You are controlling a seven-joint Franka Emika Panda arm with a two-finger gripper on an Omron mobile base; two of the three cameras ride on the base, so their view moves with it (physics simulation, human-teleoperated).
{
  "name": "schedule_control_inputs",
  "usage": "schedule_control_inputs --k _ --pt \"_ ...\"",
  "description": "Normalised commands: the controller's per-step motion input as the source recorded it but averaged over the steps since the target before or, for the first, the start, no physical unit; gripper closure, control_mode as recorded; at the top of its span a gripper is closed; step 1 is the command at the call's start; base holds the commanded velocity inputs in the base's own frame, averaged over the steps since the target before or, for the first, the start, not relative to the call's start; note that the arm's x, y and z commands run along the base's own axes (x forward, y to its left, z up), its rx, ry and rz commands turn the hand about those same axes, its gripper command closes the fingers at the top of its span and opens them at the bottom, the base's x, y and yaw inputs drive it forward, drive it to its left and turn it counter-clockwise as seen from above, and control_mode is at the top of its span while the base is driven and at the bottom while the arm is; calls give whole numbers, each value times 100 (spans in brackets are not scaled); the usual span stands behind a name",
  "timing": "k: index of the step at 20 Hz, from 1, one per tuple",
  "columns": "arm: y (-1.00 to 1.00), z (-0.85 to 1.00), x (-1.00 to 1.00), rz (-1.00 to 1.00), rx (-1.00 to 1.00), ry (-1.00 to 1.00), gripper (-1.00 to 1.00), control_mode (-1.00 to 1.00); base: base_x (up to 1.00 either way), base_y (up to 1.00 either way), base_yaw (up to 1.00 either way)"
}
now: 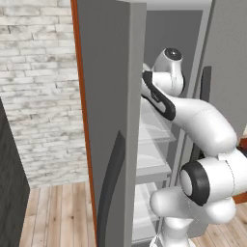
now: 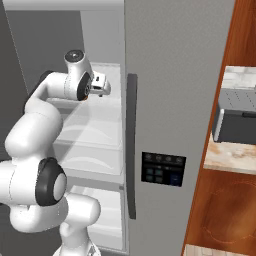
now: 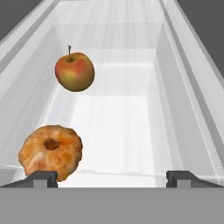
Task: Pick the tangerine and apple from the fridge and place them inside the tupperware on the counter.
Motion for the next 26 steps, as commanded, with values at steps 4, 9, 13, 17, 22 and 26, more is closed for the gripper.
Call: schedule_control_inputs --k 4,9,13,17,22,26 --pt "36 0 24 0 0 0 -100 -100 0 0 0" --pt "32 0 21 0 0 0 -100 -100 0 0 0" --pt "24 -10 19 0 0 0 -100 -100 0 0 0" --pt "22 -16 21 0 0 0 -100 -100 0 0 0" --pt "8 -17 7 0 0 0 -100 -100 0 0 0" --pt "0 -16 0 0 0 0 -100 -100 0 0 0"
